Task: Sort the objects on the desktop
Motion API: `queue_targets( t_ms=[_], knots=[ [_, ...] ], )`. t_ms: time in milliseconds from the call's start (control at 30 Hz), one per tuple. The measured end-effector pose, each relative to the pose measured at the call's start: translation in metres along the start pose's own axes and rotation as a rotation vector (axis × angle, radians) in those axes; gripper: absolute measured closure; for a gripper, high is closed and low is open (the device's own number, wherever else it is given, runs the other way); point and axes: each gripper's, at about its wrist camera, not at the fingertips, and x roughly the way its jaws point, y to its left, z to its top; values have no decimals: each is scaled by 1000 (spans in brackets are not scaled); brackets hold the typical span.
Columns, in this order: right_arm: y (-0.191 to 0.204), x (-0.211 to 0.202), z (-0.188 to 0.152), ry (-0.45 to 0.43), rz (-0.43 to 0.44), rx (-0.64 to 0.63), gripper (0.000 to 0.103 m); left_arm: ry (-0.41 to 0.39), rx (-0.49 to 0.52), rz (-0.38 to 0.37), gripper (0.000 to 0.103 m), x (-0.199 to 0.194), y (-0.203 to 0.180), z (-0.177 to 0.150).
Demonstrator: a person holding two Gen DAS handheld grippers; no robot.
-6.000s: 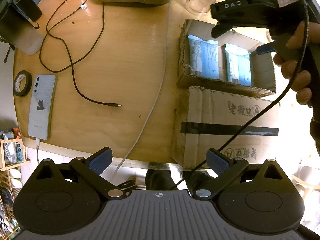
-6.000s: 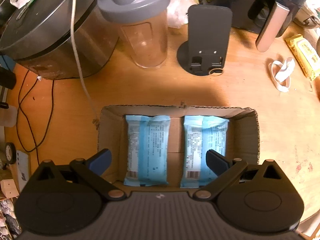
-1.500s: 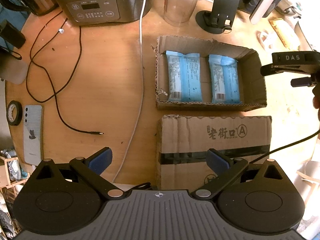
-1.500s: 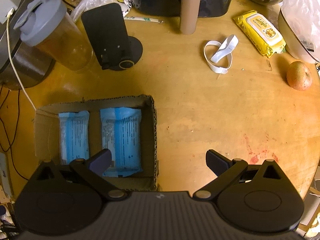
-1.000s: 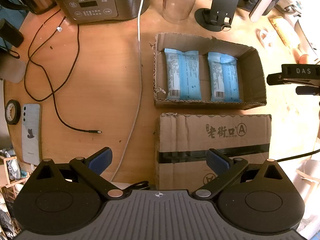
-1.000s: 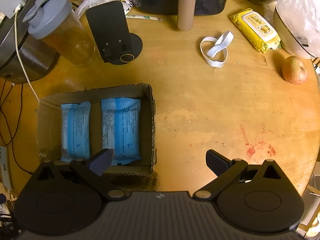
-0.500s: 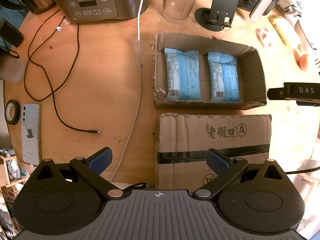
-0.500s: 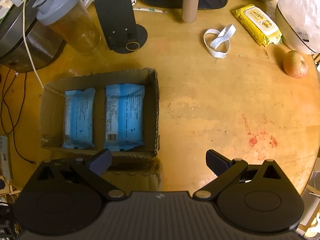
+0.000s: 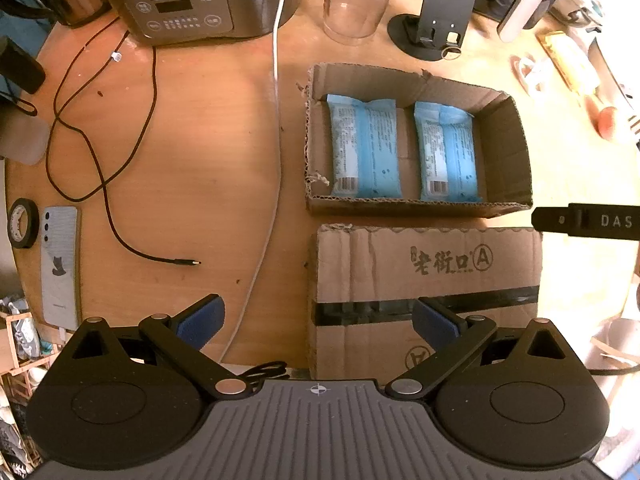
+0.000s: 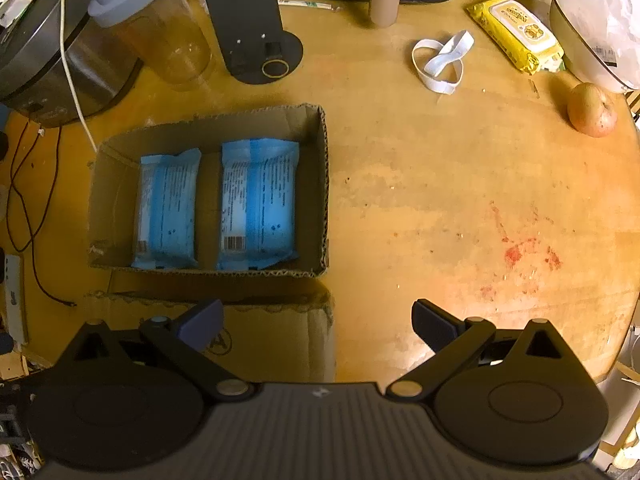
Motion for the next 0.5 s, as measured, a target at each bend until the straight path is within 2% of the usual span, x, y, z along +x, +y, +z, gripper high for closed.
queue_targets(
  t_ms=[500],
  knots=[
    [2,-4,-20,13,13,1,0,-2,6,0,0,0,-2,-2]
  ],
)
